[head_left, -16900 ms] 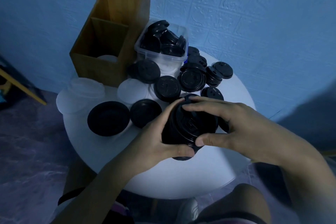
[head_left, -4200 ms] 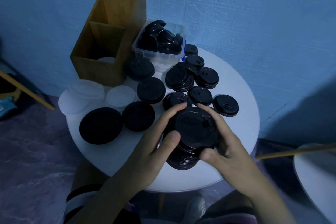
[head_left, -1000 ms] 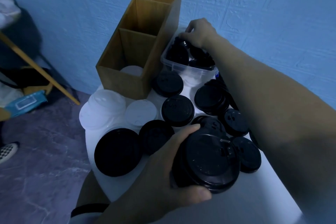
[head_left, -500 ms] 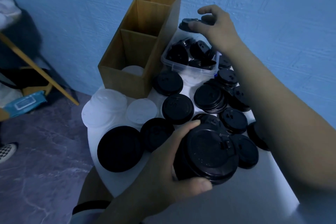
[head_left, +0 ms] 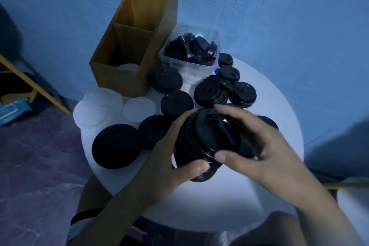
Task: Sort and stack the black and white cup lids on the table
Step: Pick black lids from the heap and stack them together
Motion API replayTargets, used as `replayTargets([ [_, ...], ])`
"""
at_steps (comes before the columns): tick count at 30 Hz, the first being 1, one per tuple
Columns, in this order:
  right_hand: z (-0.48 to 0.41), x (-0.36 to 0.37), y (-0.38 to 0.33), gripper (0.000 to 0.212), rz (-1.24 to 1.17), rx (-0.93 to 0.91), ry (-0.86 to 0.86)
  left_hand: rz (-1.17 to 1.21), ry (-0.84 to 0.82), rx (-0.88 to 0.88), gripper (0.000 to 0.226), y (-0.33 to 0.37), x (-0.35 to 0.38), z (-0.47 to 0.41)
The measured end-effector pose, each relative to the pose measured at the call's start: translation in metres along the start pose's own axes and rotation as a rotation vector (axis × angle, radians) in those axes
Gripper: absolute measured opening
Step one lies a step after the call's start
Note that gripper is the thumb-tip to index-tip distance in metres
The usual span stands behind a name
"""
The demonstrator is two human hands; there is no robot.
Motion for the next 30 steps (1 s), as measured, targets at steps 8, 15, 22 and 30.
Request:
replayTargets([
  [8, 0.012, 0.005, 0.003, 0.068, 0.100, -0.018, 0.096, 0.049, -0.040, -0.046, 0.081, 0.002, 0.005, 0.003],
  [15, 0.008, 0.001, -0.001, 0.065, 0.177, 0.012, -0.036, 0.094, -0.117, -0.068, 0.083, 0.004, 0.006, 0.001],
  [22, 0.001, -0.001, -0.004, 0.069, 0.287, 0.012, -0.090, 0.107, -0.140, -0.097, 0.084, 0.002, 0.004, -0.001],
  [30, -0.002, -0.005, -0.005, 0.073, 0.343, 0.022, -0.180, 0.108, -0.189, -0.121, 0.087, -0.003, 0.002, -0.005],
])
Point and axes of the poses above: each hand's wrist, its own z-axis away from the middle knuckle, its own x-axis out of the palm, y = z × x, the point moved 6 cm from there along -z, towards the middle knuckle, and after that the axes turned 14 degrees about x, right-handed, at the moved point
